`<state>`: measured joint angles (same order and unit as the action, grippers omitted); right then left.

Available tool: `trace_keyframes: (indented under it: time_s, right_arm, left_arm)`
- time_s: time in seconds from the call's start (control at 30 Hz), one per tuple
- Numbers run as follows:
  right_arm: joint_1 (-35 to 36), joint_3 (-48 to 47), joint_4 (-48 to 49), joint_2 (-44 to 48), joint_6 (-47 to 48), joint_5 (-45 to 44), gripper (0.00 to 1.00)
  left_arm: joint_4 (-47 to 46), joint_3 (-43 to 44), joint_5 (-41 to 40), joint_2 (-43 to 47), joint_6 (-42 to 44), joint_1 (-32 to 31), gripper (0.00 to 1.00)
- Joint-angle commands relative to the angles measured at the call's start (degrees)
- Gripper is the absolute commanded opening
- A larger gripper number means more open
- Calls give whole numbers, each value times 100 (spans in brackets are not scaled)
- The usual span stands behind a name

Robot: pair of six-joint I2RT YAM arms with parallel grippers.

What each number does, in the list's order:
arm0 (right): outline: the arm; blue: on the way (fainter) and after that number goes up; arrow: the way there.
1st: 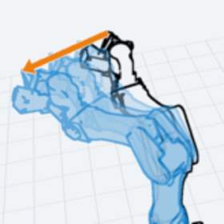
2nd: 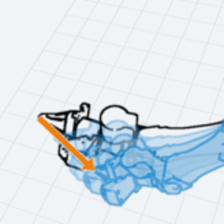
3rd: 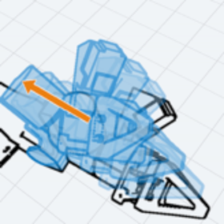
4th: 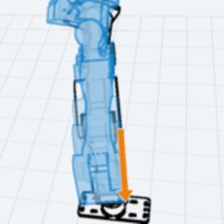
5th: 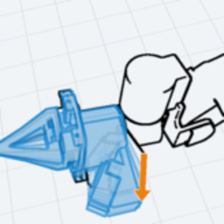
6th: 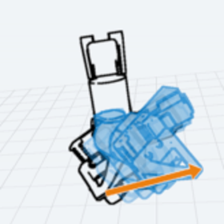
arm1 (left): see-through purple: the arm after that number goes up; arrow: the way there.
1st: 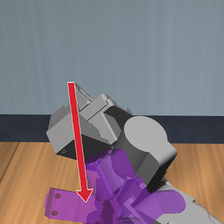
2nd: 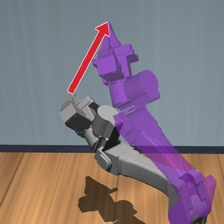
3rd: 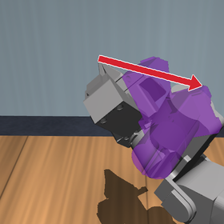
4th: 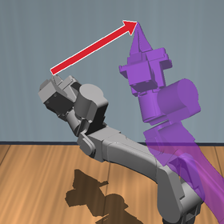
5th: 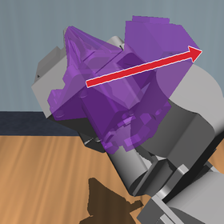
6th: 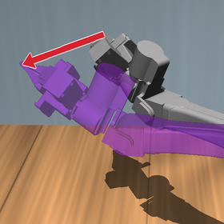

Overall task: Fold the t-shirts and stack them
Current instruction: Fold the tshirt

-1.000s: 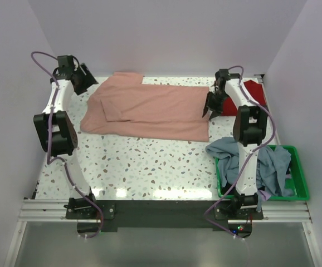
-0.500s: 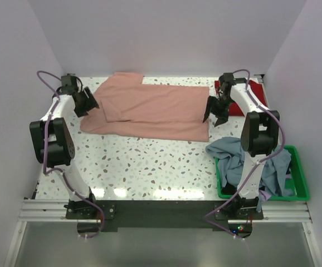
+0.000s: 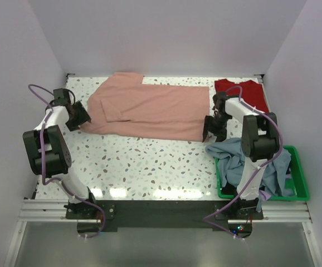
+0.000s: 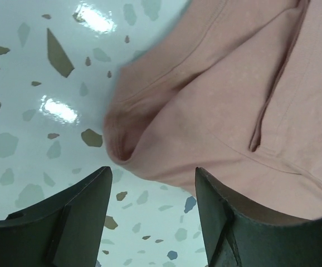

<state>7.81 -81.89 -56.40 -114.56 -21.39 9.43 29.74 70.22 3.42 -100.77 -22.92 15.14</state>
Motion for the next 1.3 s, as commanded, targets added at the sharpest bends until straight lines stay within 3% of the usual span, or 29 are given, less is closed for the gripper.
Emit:
trace_keyframes:
  time_s: [0.0,0.23,0.77,1.1,1.27]
  right_arm:
    - [-17,137,138,400,47,-327,62]
    - [-17,437,480,391,73,-223,58]
    - [-8,-223,736,-198,-76,94,46]
    - [-8,-20,789,-259,-76,50,37]
    - [-8,6,745,-259,-76,24,27]
  left_arm:
    - [-179,-113,-61,154,138,147,66]
    - [-205,-298,-52,260,95,156,65]
    - [-275,-421,-193,14,86,262,64]
    - [-407,-386,-149,-188,77,270,45]
    - [-574,-395,-17,-346,95,314,27]
